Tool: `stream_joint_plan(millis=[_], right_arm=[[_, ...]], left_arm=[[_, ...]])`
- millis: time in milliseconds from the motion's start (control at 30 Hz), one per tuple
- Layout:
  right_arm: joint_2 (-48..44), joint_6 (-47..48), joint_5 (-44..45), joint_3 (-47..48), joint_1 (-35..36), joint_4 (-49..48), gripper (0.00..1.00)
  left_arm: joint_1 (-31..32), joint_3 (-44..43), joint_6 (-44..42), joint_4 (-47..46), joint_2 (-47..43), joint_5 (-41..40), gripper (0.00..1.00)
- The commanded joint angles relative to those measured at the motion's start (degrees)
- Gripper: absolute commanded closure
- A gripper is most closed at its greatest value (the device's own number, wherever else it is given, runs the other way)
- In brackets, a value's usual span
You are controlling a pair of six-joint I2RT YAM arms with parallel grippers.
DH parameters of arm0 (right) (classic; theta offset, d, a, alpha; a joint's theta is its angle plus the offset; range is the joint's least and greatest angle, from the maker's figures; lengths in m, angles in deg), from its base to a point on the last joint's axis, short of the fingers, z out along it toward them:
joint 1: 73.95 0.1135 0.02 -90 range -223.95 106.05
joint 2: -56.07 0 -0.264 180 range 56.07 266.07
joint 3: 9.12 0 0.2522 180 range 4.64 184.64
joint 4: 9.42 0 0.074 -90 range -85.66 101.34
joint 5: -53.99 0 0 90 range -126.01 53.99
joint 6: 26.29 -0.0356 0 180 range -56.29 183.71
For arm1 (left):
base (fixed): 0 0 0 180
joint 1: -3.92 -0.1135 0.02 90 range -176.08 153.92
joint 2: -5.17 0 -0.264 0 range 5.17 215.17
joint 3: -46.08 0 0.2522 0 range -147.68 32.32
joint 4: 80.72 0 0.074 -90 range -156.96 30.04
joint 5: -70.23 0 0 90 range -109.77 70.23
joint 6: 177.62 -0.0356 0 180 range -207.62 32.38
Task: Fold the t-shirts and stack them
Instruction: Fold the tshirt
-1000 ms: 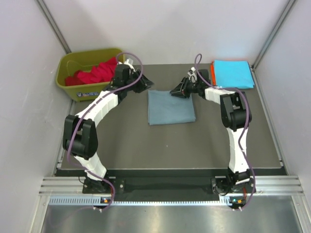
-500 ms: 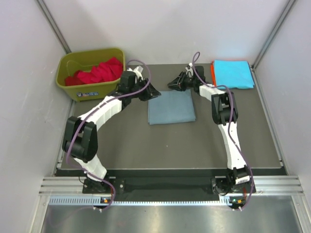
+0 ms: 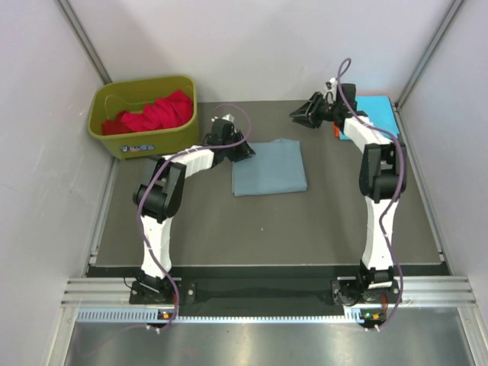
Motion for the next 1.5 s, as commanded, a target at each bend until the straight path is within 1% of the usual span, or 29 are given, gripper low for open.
stream_joint_plan(millis=[0,33,133,200,267,300,367,467,500,533,567,600,633,667,700,733,767,800,833,900,933,1067,1133,1333,1467], right_arm=[[-7.4,3.8,-2.7,-7.8,1.2,-1.7,0.66],[-8.5,3.7,-3.1,-11.8,1.8,-2.9,0.66],[-8.3,2.2,-5.2,-17.4,2.6,-9.0,0.68],[-7.0,0.6,-6.6,-19.0,2.7,-14.3,0.7],[-4.3,-1.9,-6.7,-19.1,2.7,-17.2,0.71],[-3.2,-2.1,-6.8,-18.4,2.7,-17.1,0.71],[0.4,-2.1,-6.9,-14.1,2.2,-15.9,0.71],[3.6,-0.1,-5.0,-8.0,1.3,-10.8,0.7],[4.7,0.7,-4.8,-4.7,1.0,-9.0,0.69],[5.1,3.0,-4.8,-3.0,0.7,-4.7,0.69],[4.9,4.8,-4.5,-1.6,0.6,-2.5,0.67],[4.2,6.9,-3.4,1.0,0.5,0.1,0.63],[3.8,10.8,-2.8,1.9,0.5,3.2,0.6],[3.3,12.7,-1.8,2.6,0.5,8.1,0.57],[2.0,14.7,-0.9,3.4,0.5,10.9,0.53],[1.0,18.9,0.3,3.5,0.5,13.2,0.5],[0.1,21.0,2.8,3.3,0.5,17.1,0.47],[-1.8,22.7,3.8,2.3,0.4,18.3,0.44],[-2.5,25.7,4.9,1.7,0.4,19.3,0.43],[-3.4,27.7,6.6,-0.1,0.0,20.9,0.42],[-3.7,29.1,7.0,-0.4,-0.2,21.4,0.42],[-2.9,31.5,8.1,0.5,-0.9,23.9,0.43],[-1.6,32.2,8.6,2.5,-1.0,25.9,0.44],[0.2,32.1,9.5,4.1,-1.0,26.3,0.45],[1.6,31.6,8.6,4.8,-0.9,25.9,0.5]], left_arm=[[-1.1,-3.0,-1.7,-2.1,1.0,-5.4,0.7],[-1.6,-3.0,-2.3,-1.3,1.5,-6.5,0.7],[-2.0,-2.9,-4.0,-0.1,1.8,-8.5,0.7],[-2.7,-2.8,-4.2,0.5,2.2,-8.9,0.69],[-3.4,-3.0,-4.8,1.5,2.7,-9.3,0.69],[-3.6,-3.2,-5.1,1.8,2.8,-9.8,0.69],[-4.1,-4.2,-5.8,4.1,3.2,-10.4,0.7],[-4.4,-6.6,-8.0,7.2,3.7,-11.9,0.69],[-4.4,-7.1,-8.7,8.1,3.6,-12.6,0.69],[-4.3,-8.2,-10.3,9.1,3.0,-12.8,0.67],[-4.2,-8.5,-11.3,9.4,2.3,-12.7,0.66],[-4.0,-8.6,-13.4,9.9,1.6,-14.0,0.64],[-3.6,-8.7,-14.4,10.7,-0.1,-15.0,0.62],[-3.5,-8.4,-15.5,10.7,-1.0,-16.3,0.59],[-3.3,-8.2,-16.5,10.6,-1.8,-16.8,0.56],[-3.1,-7.7,-17.9,10.7,-3.0,-17.6,0.53],[-3.1,-7.6,-18.7,10.6,-3.3,-17.6,0.47],[-3.1,-7.6,-19.3,10.5,-3.3,-17.1,0.46],[-3.1,-7.8,-20.4,10.4,-3.0,-16.4,0.45],[-3.2,-8.6,-21.4,10.5,-2.2,-13.0,0.45],[-3.2,-9.7,-21.6,10.9,-1.3,-12.7,0.45],[-3.2,-11.4,-21.6,11.3,0.8,-9.3,0.46],[-3.2,-12.6,-21.0,12.2,2.1,-9.1,0.48],[-3.3,-13.3,-20.2,11.4,3.2,-9.7,0.51],[-3.3,-14.2,-20.1,11.6,4.3,-9.0,0.53]])
